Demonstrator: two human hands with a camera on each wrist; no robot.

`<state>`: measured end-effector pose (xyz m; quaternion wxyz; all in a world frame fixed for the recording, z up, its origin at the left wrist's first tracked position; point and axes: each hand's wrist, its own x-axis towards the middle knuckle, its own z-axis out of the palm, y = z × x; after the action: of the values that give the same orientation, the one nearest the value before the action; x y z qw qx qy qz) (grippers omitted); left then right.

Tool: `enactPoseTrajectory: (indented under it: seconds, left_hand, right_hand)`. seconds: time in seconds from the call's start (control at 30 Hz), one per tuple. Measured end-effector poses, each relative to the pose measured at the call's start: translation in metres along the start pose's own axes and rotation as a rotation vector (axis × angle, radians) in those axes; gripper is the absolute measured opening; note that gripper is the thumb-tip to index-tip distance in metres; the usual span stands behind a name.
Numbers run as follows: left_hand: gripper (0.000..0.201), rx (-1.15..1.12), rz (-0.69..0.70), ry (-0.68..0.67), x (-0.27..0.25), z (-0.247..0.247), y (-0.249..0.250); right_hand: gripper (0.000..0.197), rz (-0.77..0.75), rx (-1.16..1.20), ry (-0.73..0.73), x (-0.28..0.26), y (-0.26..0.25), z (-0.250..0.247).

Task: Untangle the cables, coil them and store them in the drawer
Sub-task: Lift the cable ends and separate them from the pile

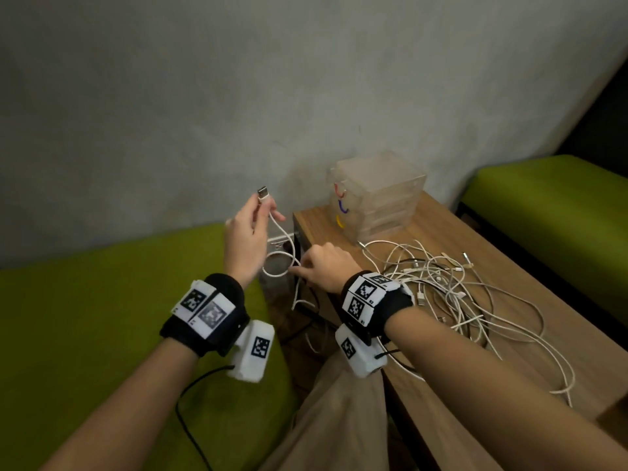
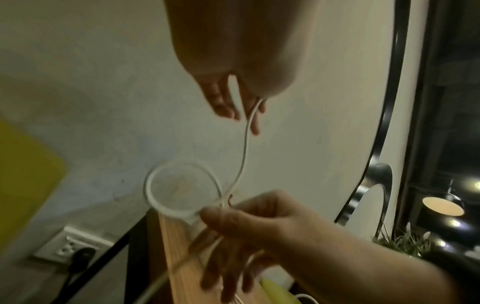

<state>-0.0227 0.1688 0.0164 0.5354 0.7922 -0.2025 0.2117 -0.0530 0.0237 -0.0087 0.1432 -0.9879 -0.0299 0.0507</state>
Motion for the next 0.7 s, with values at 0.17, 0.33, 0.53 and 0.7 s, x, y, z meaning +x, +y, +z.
enactPoseTrajectory:
  seconds: [0.17,0.33,0.53,0.7]
  left_hand:
    - [0.021,-0.275,0.037,0.078,-0.003,0.023,0.012]
    - [0.021,-0.202,-0.084,-0.337,-0.010,0.066,-0.005]
    - [0.023,-0.365,-0.222,-0.283,-0.011,0.095,-0.021]
    - [0.023,-0.343,-0.245,-0.305,-0.010,0.104,-0.014]
  right_hand:
    - [0.024,0.206,-0.068,-0.057,0.013,0.056,-0.006]
    - [0.027,0.374,0.009,0.097,0.015,0.110,0.016]
    - [0.026,0.403,-0.098,0.121,0.019,0.129,0.038]
    - [0.031,0.263,-0.039,0.432,0.011,0.114,0.010]
